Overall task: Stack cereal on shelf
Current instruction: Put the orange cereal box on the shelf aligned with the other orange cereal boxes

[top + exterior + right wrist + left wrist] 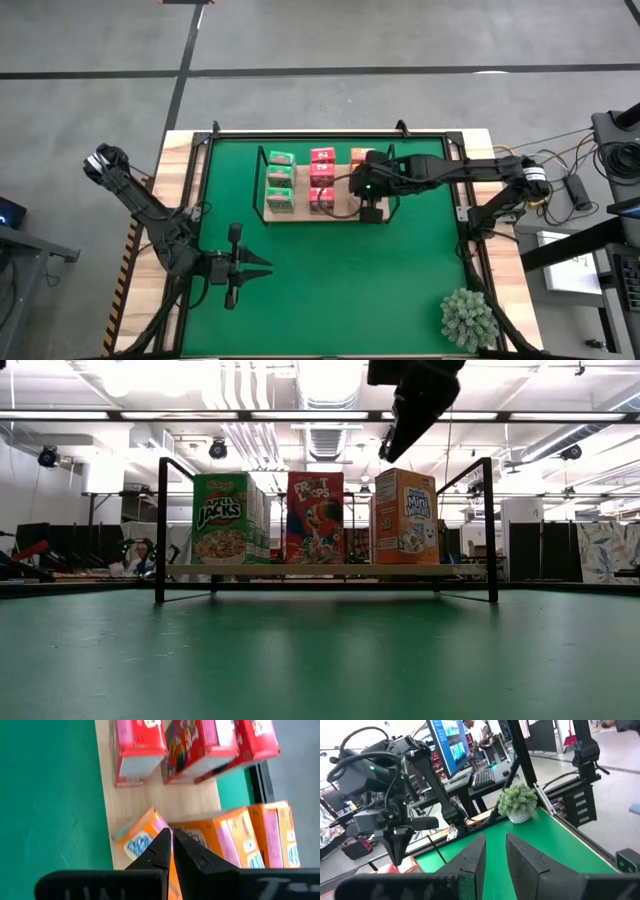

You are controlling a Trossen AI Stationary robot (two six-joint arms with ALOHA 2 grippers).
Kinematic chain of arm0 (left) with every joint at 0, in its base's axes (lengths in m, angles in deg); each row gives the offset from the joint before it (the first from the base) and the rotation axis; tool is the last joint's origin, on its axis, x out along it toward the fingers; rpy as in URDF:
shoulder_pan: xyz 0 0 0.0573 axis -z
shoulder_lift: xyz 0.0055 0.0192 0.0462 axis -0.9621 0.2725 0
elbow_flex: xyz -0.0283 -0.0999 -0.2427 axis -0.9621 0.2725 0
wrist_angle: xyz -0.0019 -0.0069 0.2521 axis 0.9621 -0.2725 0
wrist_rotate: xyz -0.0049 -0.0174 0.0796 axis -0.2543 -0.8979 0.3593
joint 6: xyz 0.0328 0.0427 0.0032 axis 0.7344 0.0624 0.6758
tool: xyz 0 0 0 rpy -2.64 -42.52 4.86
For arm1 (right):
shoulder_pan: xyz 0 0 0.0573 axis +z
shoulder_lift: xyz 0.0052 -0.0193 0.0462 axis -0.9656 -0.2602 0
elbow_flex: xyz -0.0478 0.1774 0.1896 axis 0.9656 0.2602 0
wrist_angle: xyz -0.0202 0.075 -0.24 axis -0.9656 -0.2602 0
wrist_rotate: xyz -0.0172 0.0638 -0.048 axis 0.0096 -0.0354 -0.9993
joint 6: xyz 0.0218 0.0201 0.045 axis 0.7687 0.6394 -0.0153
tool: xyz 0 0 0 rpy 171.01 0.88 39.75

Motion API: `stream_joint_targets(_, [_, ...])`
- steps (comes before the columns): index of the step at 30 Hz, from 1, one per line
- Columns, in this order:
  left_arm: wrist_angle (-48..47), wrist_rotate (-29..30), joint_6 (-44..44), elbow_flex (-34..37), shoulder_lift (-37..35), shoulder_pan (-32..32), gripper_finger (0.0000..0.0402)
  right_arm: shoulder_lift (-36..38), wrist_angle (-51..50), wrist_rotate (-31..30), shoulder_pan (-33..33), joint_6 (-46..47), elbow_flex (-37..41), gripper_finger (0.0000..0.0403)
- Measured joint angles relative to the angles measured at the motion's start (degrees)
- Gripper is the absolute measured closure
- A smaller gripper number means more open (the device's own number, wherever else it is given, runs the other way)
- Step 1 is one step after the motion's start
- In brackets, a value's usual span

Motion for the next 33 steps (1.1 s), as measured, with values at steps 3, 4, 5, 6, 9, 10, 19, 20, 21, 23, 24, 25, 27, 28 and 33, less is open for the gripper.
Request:
stream_joint_targets(3, [-0.67,0.0,0.08,-0.59,0.5,0.0,0.0345,-0.58,0.97,0.2,-0.93,-0.09,0.0,0.0394])
stream_joint_targets(4, [-0.67,0.0,0.07,-0.64,0.51,0.0,0.0345,-0.77,0.96,0.26,-1.11,-0.13,0.02,0.0394])
stream_joint_targets(5, [-0.69,0.02,0.07,-0.64,0.51,0.0,0.0345,-0.86,1.0,0.47,-1.21,-0.32,0.02,0.0394])
stream_joint_targets(6, [-0.69,0.0,0.06,-0.64,0.51,0.02,0.0345,-0.92,1.01,0.78,-1.29,-0.42,0.02,0.0394])
stream_joint_targets(9, [-1.11,0.02,0.02,-0.58,0.51,0.02,0.0345,-1.44,1.88,2.34,-1.23,-0.51,0.02,0.0394])
stream_joint_targets(10, [-1.1,0.02,0.02,-0.58,0.54,0.01,0.0345,-1.66,1.79,3.53,-1.22,-0.64,0.03,0.0394])
stream_joint_targets(19, [-1.17,0.06,-0.02,-0.6,0.62,0.0,0.0345,-2.7,3.45,5.22,-1.62,-1.08,0.94,0.0394])
stream_joint_targets(20, [-1.18,0.09,-0.02,-0.6,0.62,0.0,0.0345,-2.7,3.6,4.18,-1.72,-0.44,0.98,0.0394])
stream_joint_targets(21, [-1.21,0.11,-0.02,-0.6,0.62,0.0,0.0345,-2.7,3.63,2.52,-1.74,0.17,0.98,0.0394])
stream_joint_targets(23, [-1.29,0.11,-0.02,-0.6,0.62,0.0,0.0345,-2.7,3.38,-0.85,-1.77,1.52,1.05,0.0394])
stream_joint_targets(24, [-1.27,0.11,-0.02,-0.6,0.62,0.0,0.0345,-2.7,3.31,-1.74,-1.77,2.45,1.07,0.0394])
stream_joint_targets(25, [-1.29,0.11,-0.02,-0.6,0.62,0.0,0.0345,-2.69,3.32,-1.91,-1.78,3.18,1.07,0.0394])
stream_joint_targets(27, [-1.31,0.11,0.04,-0.6,0.62,0.0,0.0345,-2.66,3.04,-1.96,-1.81,5.51,1.07,0.0394])
stream_joint_targets(28, [-1.29,0.11,0.07,-0.6,0.62,0.0,0.0345,-2.66,2.73,-1.96,-1.77,6.67,1.07,0.0394])
stream_joint_targets(33, [-1.31,0.11,0.11,-0.6,0.62,0.0,0.0345,-2.53,2.25,-1.8,-1.14,8.87,0.88,0.0394])
